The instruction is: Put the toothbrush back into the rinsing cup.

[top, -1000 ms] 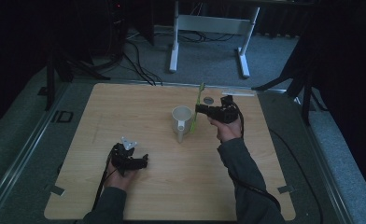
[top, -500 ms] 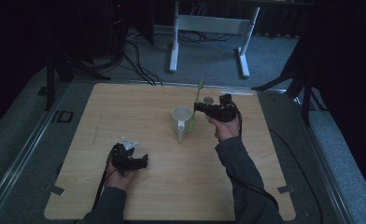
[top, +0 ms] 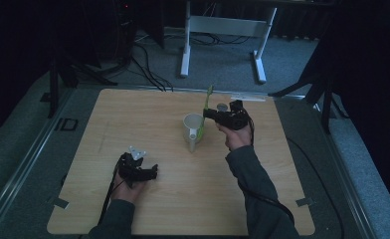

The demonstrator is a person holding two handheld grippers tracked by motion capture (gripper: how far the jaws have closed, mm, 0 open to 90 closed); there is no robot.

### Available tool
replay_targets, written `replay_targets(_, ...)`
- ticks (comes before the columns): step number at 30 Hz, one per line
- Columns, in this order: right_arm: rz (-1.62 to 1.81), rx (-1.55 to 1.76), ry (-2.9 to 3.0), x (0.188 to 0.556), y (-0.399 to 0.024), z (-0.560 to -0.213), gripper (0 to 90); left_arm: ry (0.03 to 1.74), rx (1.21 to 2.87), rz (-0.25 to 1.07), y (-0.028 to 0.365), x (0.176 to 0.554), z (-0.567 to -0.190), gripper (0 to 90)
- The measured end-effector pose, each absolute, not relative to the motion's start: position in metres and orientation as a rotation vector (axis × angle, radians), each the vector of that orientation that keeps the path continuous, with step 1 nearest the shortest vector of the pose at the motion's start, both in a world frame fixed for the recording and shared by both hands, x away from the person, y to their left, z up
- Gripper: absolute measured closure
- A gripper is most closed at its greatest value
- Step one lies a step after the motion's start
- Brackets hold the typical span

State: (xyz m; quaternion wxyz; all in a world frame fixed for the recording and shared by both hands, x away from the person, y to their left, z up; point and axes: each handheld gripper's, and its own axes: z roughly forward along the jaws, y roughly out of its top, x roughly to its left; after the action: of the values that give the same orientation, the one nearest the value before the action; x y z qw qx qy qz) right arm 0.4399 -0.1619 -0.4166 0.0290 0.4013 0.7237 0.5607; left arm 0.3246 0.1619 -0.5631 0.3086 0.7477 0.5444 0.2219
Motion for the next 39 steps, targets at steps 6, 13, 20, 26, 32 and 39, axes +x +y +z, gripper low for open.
replay_targets(6,1.738,1.232,2.218,0.440,-0.158,-0.416,81.9,1.439,1.976,0.586,0.162,0.325,-0.563,12.0)
replay_targets(13,1.743,1.225,2.199,0.440,-0.155,-0.416,81.9,1.439,1.976,0.587,0.162,0.325,-0.563,12.0)
replay_targets(20,1.725,1.201,2.200,0.439,-0.149,-0.417,81.9,1.439,1.976,0.587,0.162,0.325,-0.563,12.0)
replay_targets(26,1.715,1.186,2.195,0.438,-0.145,-0.417,81.9,1.439,1.976,0.587,0.162,0.325,-0.563,12.0)
replay_targets(32,1.703,1.183,2.190,0.438,-0.142,-0.419,81.9,1.440,1.975,0.587,0.162,0.325,-0.563,12.0)
replay_targets(39,1.685,1.169,2.181,0.438,-0.139,-0.421,81.9,1.440,1.974,0.587,0.162,0.325,-0.563,12.0)
